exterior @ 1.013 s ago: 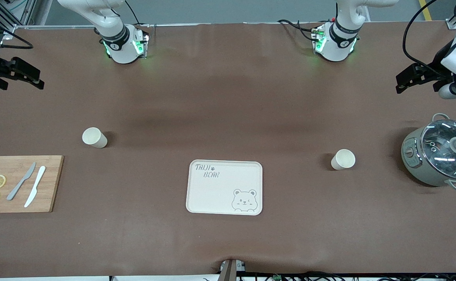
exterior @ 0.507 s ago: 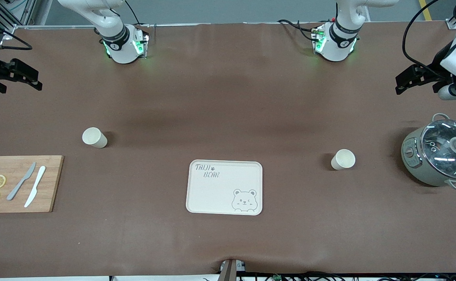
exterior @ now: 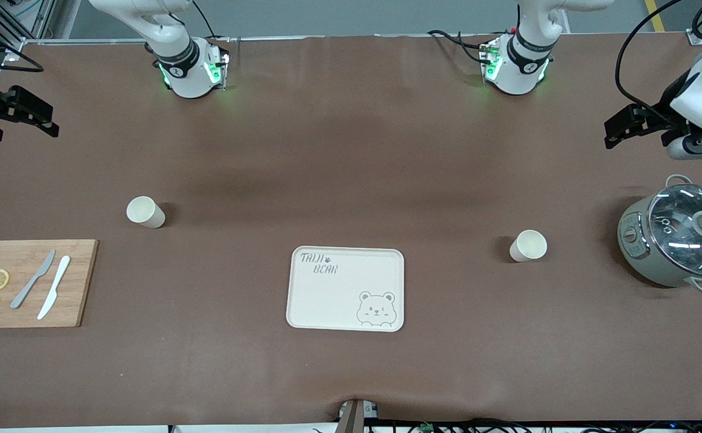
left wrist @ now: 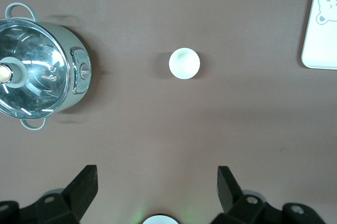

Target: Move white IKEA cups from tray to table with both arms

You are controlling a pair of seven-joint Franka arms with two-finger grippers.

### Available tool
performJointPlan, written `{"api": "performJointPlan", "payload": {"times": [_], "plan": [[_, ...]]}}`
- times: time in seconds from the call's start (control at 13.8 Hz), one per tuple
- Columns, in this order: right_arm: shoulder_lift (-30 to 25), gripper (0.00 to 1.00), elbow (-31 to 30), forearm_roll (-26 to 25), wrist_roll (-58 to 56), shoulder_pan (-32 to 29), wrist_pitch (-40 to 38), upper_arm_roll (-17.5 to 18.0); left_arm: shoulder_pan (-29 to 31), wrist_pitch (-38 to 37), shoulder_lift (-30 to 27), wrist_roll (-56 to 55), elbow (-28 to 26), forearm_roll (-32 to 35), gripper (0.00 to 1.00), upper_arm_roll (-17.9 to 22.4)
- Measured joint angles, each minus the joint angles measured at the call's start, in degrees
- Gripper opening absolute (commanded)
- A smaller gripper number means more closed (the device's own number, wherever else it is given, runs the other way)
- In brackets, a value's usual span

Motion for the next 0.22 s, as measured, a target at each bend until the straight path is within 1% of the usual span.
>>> {"api": "performJointPlan", "payload": {"times": [0.22], "plan": [[0.0,1.0,0.0,0.0,0.0,0.0,-1.1,-0.2,0.1,0.1,0.0,0.0,0.2,0.0,1.0,0.0]]}}
